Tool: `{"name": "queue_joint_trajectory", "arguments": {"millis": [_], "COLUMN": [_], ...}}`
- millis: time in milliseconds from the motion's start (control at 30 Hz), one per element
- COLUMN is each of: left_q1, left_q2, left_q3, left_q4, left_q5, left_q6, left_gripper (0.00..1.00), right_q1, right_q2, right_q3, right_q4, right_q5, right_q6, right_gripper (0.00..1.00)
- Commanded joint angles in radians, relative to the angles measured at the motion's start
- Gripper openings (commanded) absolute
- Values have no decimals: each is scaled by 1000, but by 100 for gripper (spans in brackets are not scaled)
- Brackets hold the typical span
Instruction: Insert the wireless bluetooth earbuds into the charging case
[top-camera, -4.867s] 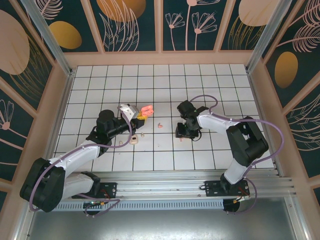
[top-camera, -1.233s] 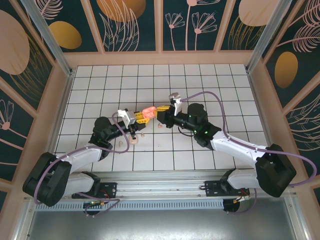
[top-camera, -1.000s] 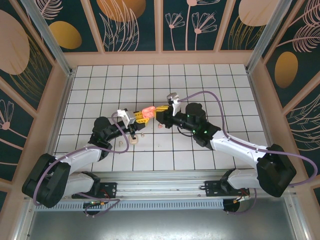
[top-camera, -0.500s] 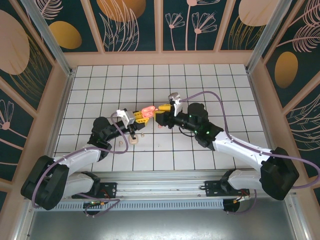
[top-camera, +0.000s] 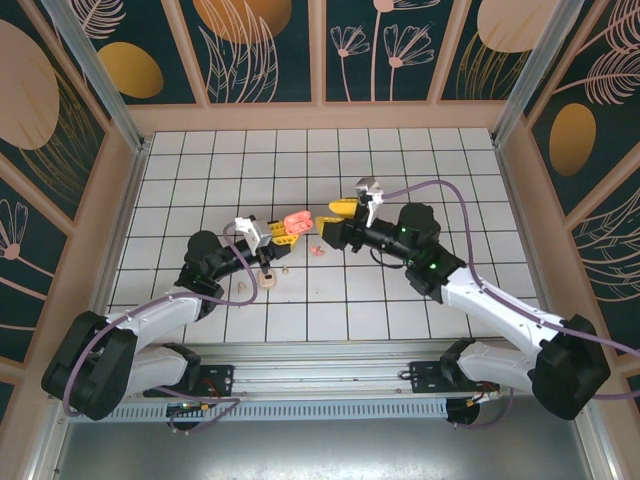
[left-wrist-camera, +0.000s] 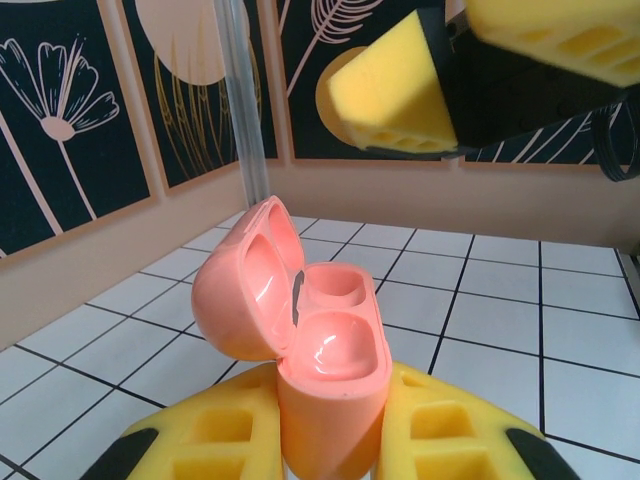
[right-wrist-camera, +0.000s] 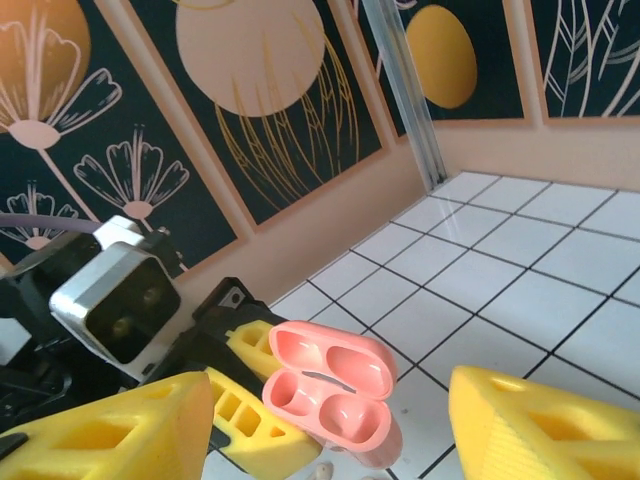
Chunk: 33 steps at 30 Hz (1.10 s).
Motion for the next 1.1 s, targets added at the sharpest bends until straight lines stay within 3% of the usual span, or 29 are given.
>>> {"name": "queue_joint_trajectory", "arguments": {"millis": [0, 167, 300, 533, 800, 933, 1067], "left_q1": [-2, -1, -2, -2, -1, -2, -2], "left_q2": [-16, -13, -14, -7, 1, -8, -7], "left_q3": [28, 37, 41, 38, 35, 34, 31], "left_q4": [-3, -20, -23, -53, -67, -100, -123], "left_q5": [16, 40, 43, -52, -72, -117, -146], "left_q6": [25, 43, 47, 47, 39, 37, 31], "left_gripper": [10, 10, 10, 9, 9, 9, 9], "right_q1": [-23, -93, -137, -142, -141, -94, 43], "right_q2": [-54, -122, -109, -19, -39, -38, -43], "right_q3": [-27, -75, -39, 38, -21, -9, -13], "right_q4": [52, 25, -83, -304, -353, -474, -583], "right_q5": [-76, -207, -213, -63, -109, -111, -41], "right_q6": [-62, -225, -303, -246, -203, -201, -288], "right_gripper": [66, 66, 65, 61, 57, 52, 52]}}
